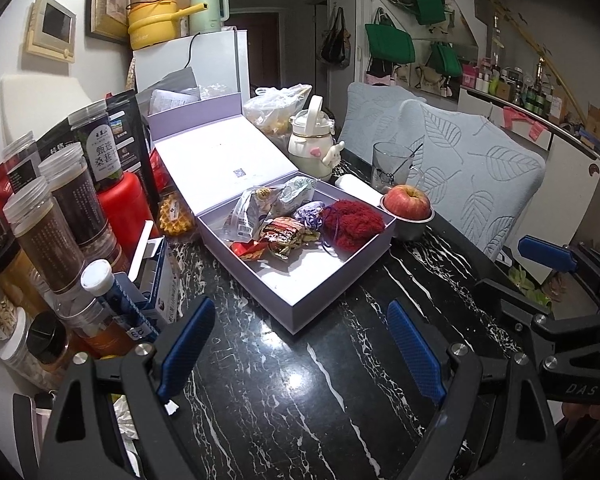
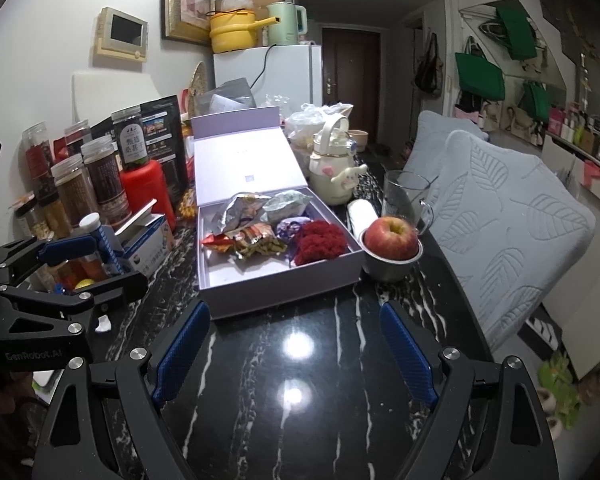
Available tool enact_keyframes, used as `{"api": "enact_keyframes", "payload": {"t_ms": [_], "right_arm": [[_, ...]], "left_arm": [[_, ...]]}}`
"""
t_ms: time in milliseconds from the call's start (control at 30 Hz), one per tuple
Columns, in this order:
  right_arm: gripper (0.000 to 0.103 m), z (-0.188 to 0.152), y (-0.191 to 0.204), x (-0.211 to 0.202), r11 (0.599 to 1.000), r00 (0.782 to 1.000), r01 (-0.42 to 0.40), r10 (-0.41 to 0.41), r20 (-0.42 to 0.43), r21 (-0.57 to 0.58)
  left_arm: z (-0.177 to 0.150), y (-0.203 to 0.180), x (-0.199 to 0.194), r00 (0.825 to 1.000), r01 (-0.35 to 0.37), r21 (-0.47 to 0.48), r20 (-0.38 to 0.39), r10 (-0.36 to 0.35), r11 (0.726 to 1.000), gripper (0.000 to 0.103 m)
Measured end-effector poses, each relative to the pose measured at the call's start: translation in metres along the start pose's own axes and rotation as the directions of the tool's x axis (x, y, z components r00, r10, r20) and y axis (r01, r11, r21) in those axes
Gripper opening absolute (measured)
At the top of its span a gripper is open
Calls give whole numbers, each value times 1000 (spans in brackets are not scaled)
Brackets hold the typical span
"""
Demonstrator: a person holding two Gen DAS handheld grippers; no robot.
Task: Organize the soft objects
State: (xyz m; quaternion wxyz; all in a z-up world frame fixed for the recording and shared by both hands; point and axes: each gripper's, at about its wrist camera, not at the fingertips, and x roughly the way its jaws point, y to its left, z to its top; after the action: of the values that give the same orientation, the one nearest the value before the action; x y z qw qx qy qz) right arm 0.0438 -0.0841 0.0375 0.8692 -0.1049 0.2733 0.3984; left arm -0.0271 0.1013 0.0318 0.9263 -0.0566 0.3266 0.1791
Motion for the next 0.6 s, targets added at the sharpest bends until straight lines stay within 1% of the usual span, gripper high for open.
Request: {"api": "enact_keyframes", "payload": {"t_ms": [267, 600], "right_arm": [[88, -3, -3, -3, 1000, 1000, 13, -13, -4, 5], [88, -6, -6, -6, 999, 999, 33, -33, -5, 10]], "left_arm": [[-1, -6, -1, 1000, 12, 25, 6, -12, 1000, 89], [-1, -5, 4, 1000, 17, 15, -14, -17, 1000, 89]]}}
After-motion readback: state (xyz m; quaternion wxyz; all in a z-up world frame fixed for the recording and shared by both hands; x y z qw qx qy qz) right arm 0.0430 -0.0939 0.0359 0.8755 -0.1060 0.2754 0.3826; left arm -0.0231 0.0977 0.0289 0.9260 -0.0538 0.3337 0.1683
